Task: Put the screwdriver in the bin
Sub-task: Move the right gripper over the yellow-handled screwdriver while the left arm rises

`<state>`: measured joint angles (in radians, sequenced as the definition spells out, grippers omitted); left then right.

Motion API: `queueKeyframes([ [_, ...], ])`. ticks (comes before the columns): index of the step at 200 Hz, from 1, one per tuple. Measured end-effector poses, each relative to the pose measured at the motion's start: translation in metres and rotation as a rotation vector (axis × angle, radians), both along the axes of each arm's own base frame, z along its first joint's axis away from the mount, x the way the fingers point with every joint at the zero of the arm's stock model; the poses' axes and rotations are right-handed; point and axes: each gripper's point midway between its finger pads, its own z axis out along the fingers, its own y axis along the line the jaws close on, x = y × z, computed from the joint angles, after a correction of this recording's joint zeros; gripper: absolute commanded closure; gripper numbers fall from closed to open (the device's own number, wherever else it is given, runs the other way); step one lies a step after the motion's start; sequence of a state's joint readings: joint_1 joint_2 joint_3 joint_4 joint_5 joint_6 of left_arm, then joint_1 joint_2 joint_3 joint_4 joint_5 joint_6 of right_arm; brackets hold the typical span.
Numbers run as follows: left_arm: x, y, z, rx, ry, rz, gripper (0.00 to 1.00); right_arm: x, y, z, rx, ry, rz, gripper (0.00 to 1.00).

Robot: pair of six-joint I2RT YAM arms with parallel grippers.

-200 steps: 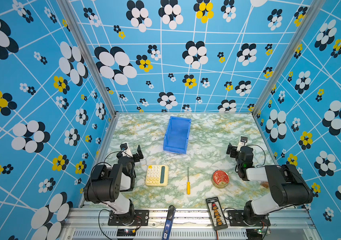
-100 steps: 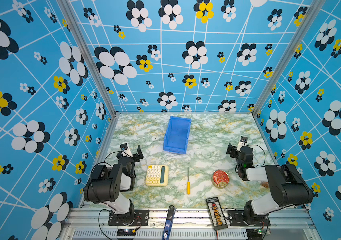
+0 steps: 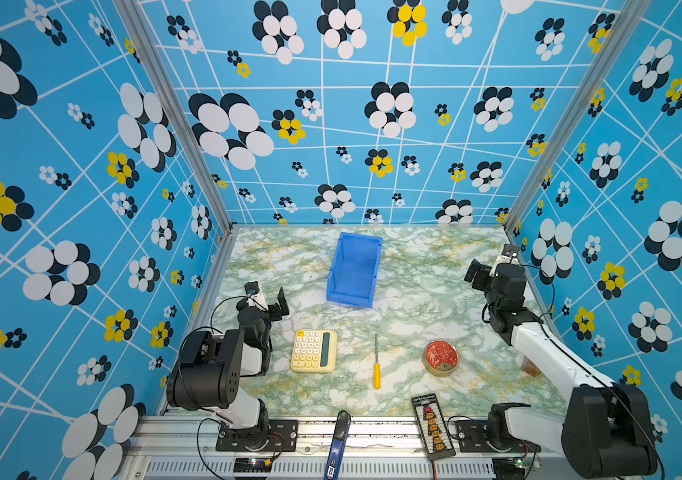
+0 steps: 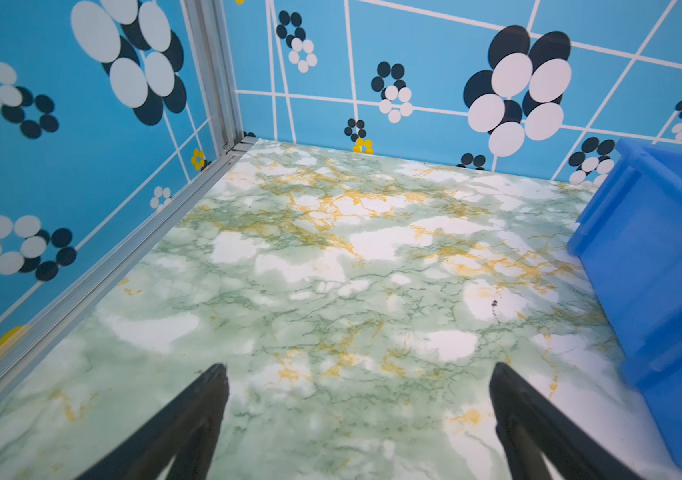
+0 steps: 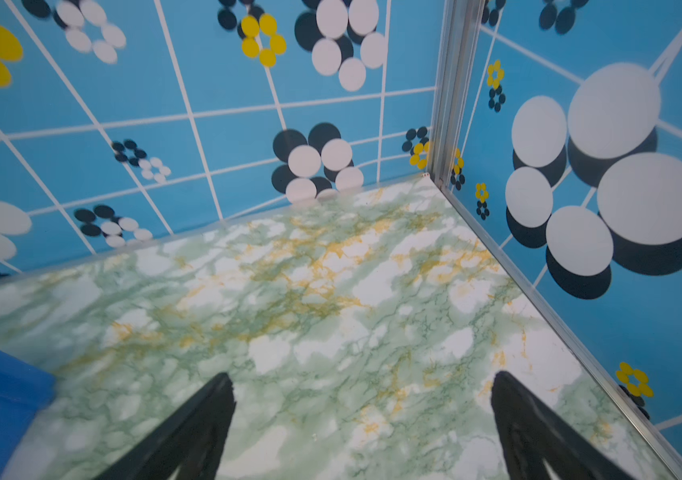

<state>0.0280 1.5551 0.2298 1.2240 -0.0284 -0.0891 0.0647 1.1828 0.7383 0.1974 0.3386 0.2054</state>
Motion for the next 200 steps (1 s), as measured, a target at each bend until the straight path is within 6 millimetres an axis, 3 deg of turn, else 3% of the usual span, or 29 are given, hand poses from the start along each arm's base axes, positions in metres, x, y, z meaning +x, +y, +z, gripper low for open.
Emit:
queueKeyframes([
  [14,0.001,-0.009,0.001,0.016,0.010,-0.025,0.01,-0.009,0.012,0.017,0.038,0.001,0.018,0.01],
  [30,-0.002,-0.013,0.005,0.033,0.027,-0.045,0.01,-0.025,0.038,0.015,0.059,0.042,0.085,0.01],
  [43,-0.003,-0.015,0.016,0.041,0.035,-0.057,0.01,-0.038,0.058,0.002,0.077,0.101,0.148,0.01],
  [82,0.001,-0.032,0.075,0.069,0.014,-0.158,0.01,-0.075,0.108,-0.044,0.090,0.305,0.287,0.01],
  [132,0.010,-0.040,0.081,0.104,0.303,-0.238,0.01,-0.128,0.168,-0.082,0.080,0.512,0.464,0.10],
  [172,-0.003,-0.048,0.109,0.123,0.462,-0.308,0.01,-0.177,0.231,-0.102,0.132,0.613,0.621,0.14],
  [200,-0.018,-0.060,0.120,0.140,0.521,-0.376,0.01,-0.216,0.273,-0.133,0.105,0.718,0.697,0.15],
])
